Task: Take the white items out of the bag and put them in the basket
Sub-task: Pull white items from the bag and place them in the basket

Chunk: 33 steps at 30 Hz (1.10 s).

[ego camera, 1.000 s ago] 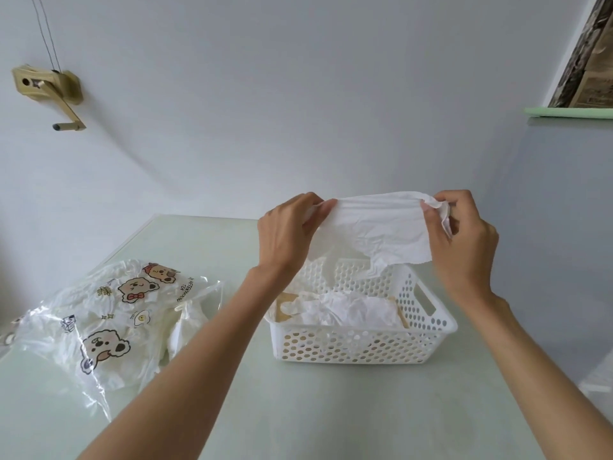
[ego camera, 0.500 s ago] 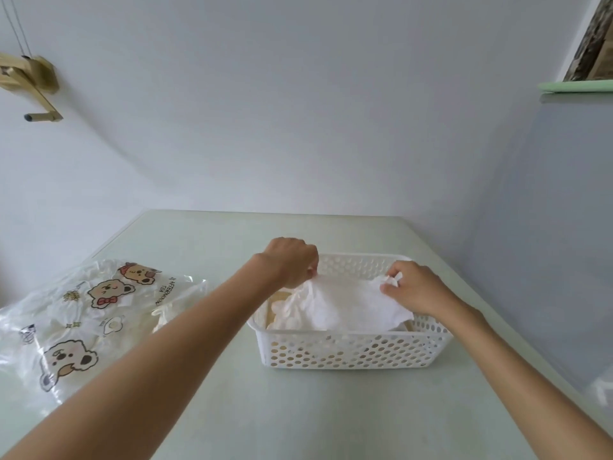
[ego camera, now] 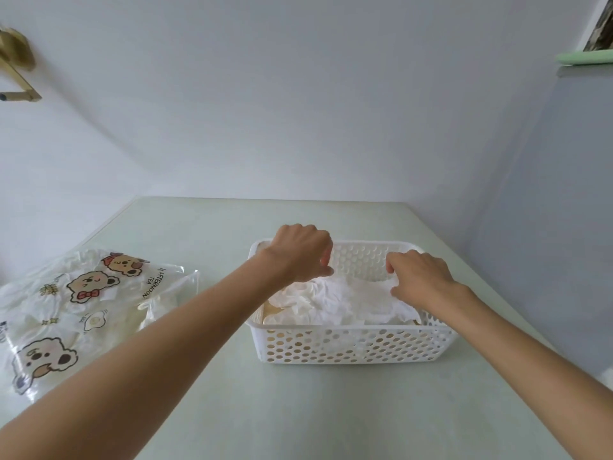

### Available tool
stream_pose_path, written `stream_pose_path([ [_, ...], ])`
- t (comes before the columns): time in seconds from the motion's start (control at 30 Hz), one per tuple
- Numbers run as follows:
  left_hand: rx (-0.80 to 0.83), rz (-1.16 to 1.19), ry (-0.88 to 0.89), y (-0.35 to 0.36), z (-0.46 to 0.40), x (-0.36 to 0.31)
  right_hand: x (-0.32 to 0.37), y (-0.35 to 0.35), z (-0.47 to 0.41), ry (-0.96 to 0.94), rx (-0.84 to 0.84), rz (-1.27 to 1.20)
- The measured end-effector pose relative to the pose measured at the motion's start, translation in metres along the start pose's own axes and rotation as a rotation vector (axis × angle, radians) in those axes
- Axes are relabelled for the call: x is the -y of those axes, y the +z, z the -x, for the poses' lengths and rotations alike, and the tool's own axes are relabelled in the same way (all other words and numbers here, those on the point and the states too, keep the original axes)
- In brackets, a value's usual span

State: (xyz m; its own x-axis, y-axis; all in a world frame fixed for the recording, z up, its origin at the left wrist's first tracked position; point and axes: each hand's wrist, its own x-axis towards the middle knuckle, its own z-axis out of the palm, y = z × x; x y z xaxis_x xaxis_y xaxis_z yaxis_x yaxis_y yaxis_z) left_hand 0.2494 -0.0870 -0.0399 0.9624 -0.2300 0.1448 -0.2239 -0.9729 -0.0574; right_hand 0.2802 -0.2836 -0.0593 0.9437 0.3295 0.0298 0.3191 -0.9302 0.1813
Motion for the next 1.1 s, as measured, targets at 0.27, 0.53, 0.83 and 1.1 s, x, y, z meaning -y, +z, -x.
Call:
stream_pose_path([
  [0.27, 0.475, 0.125, -0.159, 0.009, 0.011, 0.003, 0.019, -0.007, -0.003, -0.124, 0.424, -0.401],
  [0.53, 0.570, 0.299, -0.214, 0.011, 0.010, 0.006, 0.019, 0.013, -0.018, -0.066, 0.532, -0.207],
  [0.83, 0.464, -0.020, -0.138, 0.011, 0.015, 0.008, 0.012, 0.008, -0.014, -0.105, 0.621, -0.314],
  [1.1, 0.339, -0.105, -0.128, -0.019, 0.023, -0.006, 0.019, 0.013, -0.025, -0.089, 0.655, -0.211],
])
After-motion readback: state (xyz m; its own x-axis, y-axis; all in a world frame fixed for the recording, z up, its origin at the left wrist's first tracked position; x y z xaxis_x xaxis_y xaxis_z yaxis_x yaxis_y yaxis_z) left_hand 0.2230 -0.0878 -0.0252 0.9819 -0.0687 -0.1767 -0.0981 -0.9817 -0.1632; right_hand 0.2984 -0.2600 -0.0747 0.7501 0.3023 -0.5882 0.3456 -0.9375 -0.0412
